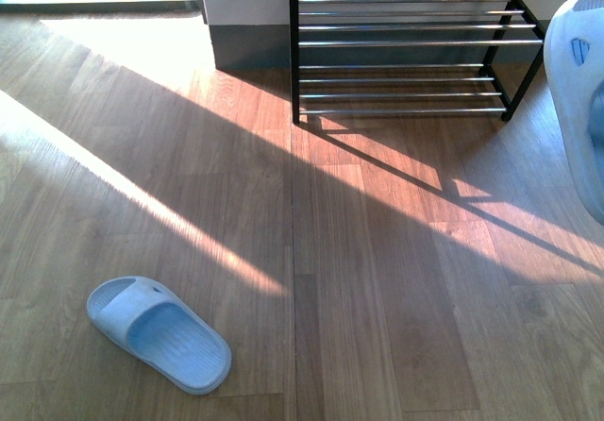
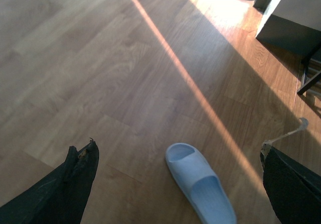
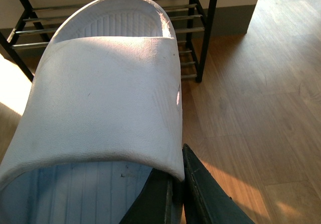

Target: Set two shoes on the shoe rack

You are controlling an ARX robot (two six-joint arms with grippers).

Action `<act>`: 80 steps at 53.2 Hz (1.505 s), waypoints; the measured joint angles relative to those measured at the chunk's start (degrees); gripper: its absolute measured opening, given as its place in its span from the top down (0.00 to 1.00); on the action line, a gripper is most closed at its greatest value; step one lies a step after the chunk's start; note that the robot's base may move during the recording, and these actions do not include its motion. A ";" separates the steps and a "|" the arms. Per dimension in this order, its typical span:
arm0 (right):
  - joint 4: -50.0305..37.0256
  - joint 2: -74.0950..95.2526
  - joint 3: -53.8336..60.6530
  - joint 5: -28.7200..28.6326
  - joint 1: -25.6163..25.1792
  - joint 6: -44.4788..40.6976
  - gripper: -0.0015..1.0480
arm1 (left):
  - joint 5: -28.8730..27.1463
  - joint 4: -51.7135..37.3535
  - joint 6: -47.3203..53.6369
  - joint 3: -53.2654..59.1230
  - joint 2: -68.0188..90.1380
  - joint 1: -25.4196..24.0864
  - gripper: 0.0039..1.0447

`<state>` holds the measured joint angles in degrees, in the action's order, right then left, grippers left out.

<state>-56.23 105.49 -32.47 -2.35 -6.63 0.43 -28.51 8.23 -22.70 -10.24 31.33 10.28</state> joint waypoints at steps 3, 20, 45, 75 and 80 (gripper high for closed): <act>0.00 0.00 0.00 0.02 -0.02 0.00 0.98 | -0.15 -6.51 -6.01 -1.46 10.88 0.57 0.09; 0.00 -0.02 -0.02 0.00 -0.04 0.00 0.98 | 5.55 -28.30 -19.26 -20.72 77.35 5.29 0.09; 0.00 0.00 -0.02 -0.02 -0.04 0.00 0.98 | 6.69 -24.59 -21.09 -45.27 118.29 5.11 0.09; 0.00 0.00 -0.02 -0.02 -0.04 0.00 0.98 | 7.50 -23.50 -22.86 -58.75 132.93 3.10 0.09; 0.00 -0.02 -0.02 0.00 -0.04 0.00 0.98 | 6.84 -22.84 -23.39 -61.29 134.16 2.86 0.09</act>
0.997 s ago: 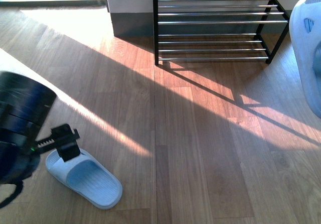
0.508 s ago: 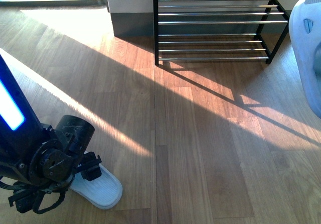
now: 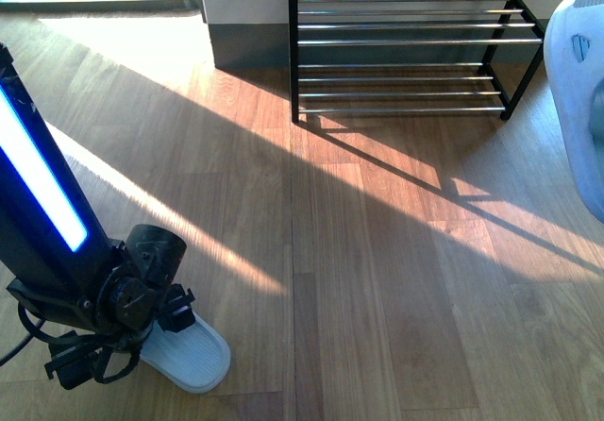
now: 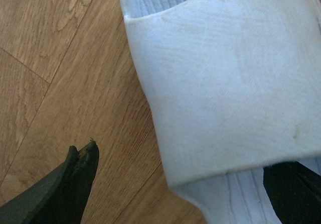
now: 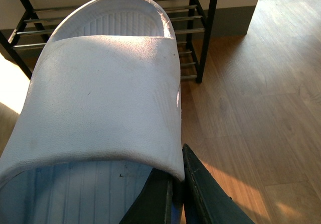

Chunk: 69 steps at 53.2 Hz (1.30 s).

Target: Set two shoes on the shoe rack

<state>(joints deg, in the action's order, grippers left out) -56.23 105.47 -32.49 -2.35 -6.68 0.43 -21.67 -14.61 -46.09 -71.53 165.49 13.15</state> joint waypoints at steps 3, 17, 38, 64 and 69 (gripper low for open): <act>0.00 0.00 0.00 0.00 0.00 0.00 0.98 | -0.09 0.72 -0.24 -1.27 0.74 -0.26 0.09; 0.00 0.00 0.00 -0.02 0.00 0.00 0.98 | -0.48 3.08 -1.33 -4.33 2.75 -0.79 0.35; 0.00 0.00 0.00 0.00 0.00 0.00 0.98 | 0.98 0.59 -4.81 -0.04 -0.70 -1.18 0.98; 0.00 0.00 0.00 0.00 0.00 0.00 0.98 | -7.21 -15.47 18.95 24.44 -37.18 -0.79 0.99; 0.00 0.00 0.00 0.00 0.00 0.00 0.98 | -8.39 -16.79 24.76 29.90 -45.64 -0.79 0.99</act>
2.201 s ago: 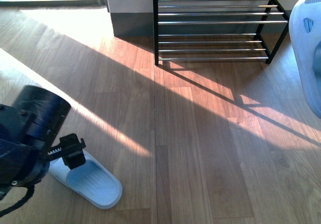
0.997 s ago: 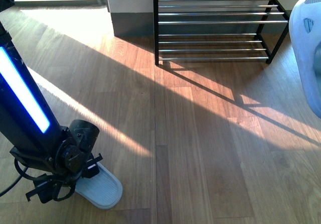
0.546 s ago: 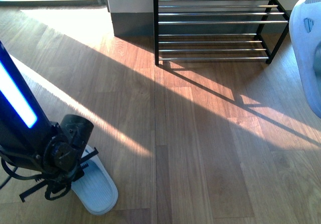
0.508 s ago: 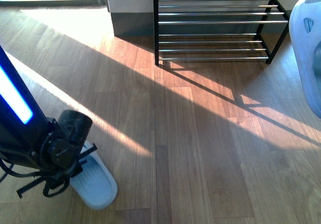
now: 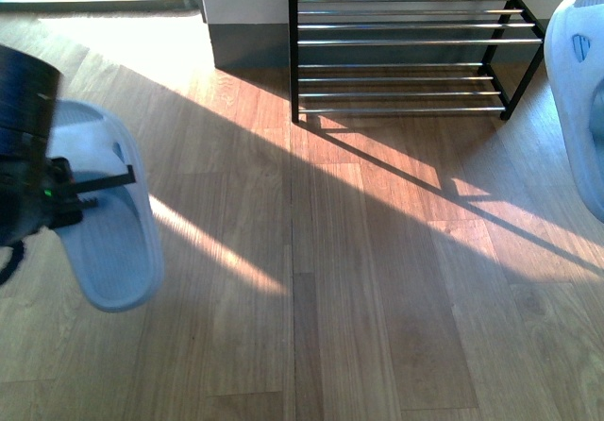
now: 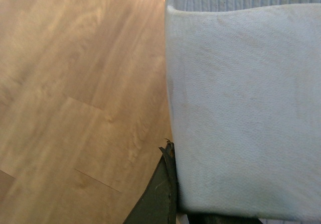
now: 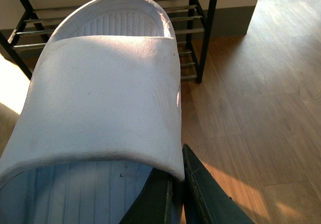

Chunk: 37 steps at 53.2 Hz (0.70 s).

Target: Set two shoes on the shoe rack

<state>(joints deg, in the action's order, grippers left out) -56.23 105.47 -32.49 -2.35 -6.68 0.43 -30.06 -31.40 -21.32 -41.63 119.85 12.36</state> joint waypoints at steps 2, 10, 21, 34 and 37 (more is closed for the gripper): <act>0.00 0.02 0.00 0.00 0.00 0.00 0.98 | -0.13 -0.17 2.78 2.23 -3.91 -0.04 0.99; 0.00 0.00 0.00 -0.02 0.00 0.00 0.98 | -2.10 0.37 12.28 9.84 -18.91 0.04 0.99; 0.00 0.00 0.00 0.00 0.00 0.00 0.98 | -7.15 10.47 21.49 18.36 -42.91 2.45 0.99; 0.00 0.00 0.00 -0.02 0.00 0.00 0.98 | -14.23 28.59 21.55 20.28 -68.50 8.83 0.99; 0.00 0.00 0.00 0.00 0.00 0.00 0.98 | -14.64 30.03 21.44 20.35 -71.67 9.55 0.99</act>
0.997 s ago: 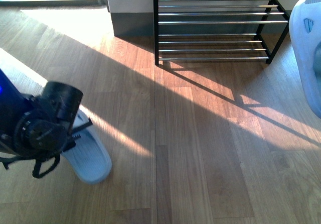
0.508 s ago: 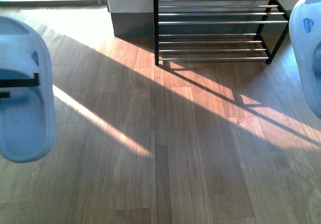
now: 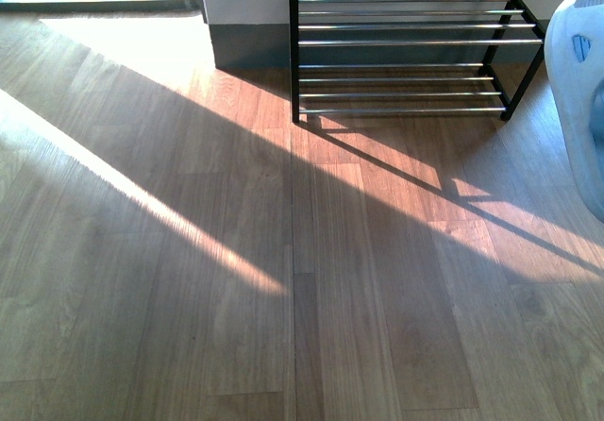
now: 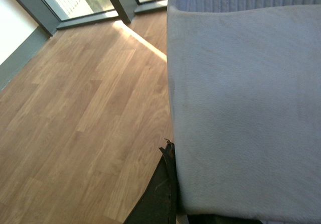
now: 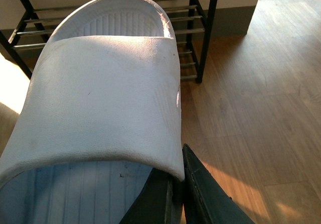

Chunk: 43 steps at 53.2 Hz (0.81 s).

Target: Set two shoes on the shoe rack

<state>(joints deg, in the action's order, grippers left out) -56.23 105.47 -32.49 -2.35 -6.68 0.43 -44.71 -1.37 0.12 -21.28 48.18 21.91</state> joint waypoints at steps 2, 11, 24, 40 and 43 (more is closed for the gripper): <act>0.00 0.00 0.00 0.00 0.00 0.00 0.98 | -0.11 0.04 -0.02 0.00 -0.63 0.09 0.99; 0.00 0.02 0.00 0.00 0.00 0.00 0.98 | -0.28 0.26 -0.37 0.00 -1.20 0.13 0.99; 0.00 0.00 0.02 -0.02 0.00 0.00 0.98 | -0.17 0.28 -0.39 0.09 -1.03 0.22 0.99; 0.00 0.02 0.02 0.00 0.00 0.00 0.98 | -0.15 0.28 -0.39 0.09 -1.03 0.22 0.99; 0.00 0.00 0.02 -0.02 -0.02 0.00 0.98 | -0.09 0.28 -0.39 0.09 -1.03 0.24 0.99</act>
<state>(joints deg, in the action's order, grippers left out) -56.23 105.47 -32.47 -2.37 -6.70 0.43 -44.80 -1.08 -0.27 -21.19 47.16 22.15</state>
